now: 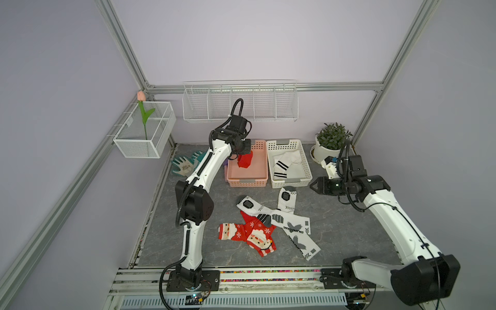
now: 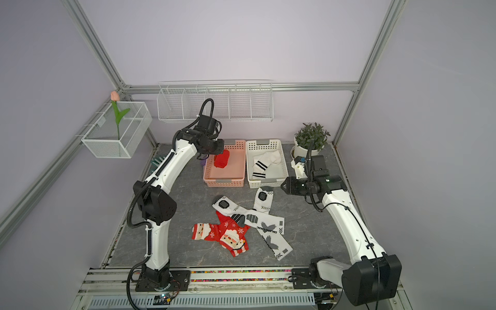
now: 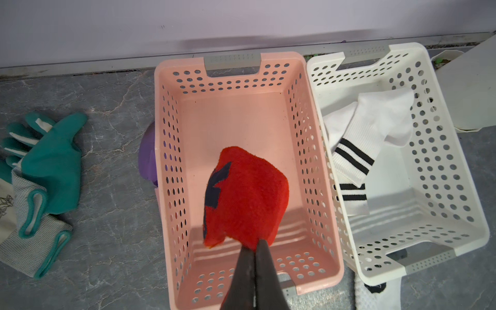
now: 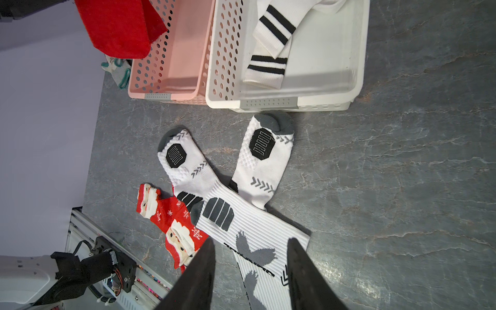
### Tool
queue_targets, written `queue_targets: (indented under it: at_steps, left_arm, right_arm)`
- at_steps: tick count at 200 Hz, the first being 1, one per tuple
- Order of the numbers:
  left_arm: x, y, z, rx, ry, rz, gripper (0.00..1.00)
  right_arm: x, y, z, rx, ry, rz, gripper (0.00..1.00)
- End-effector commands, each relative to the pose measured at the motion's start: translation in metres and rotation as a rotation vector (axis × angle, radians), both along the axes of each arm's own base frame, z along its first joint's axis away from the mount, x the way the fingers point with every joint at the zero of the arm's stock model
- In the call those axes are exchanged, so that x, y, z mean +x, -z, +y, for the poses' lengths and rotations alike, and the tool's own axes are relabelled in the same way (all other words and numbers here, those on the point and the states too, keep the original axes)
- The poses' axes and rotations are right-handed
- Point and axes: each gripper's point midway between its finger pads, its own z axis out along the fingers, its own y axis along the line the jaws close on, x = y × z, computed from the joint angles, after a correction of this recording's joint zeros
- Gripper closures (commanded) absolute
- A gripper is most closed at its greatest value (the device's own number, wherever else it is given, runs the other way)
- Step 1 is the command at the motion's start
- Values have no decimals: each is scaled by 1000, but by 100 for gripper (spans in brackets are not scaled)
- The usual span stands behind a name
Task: Sort the socks into the basket by color
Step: Place the sock in the bin.
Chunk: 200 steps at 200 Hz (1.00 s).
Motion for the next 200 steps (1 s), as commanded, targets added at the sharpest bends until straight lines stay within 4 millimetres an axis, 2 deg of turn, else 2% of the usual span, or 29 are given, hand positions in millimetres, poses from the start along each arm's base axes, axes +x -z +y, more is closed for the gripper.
queue_targets:
  at_steps: [1, 60, 116, 157, 200]
  left_arm:
    - [13, -5, 0, -37, -16, -22, 100]
    - [31, 24, 10, -61, -43, 26, 100]
    - [34, 52, 11, -77, -54, 83, 100]
    - [35, 79, 21, -80, -74, 139, 100]
    - [38, 96, 28, -65, -92, 161, 100]
  right_arm:
    - [-4, -5, 2, 16, -10, -19, 54]
    - [-7, -5, -1, 6, -7, -22, 53]
    - [-8, -3, 0, 6, -9, -18, 53]
    - [-8, -1, 0, 8, -11, -10, 52]
    - [-8, -2, 1, 11, -13, -13, 51]
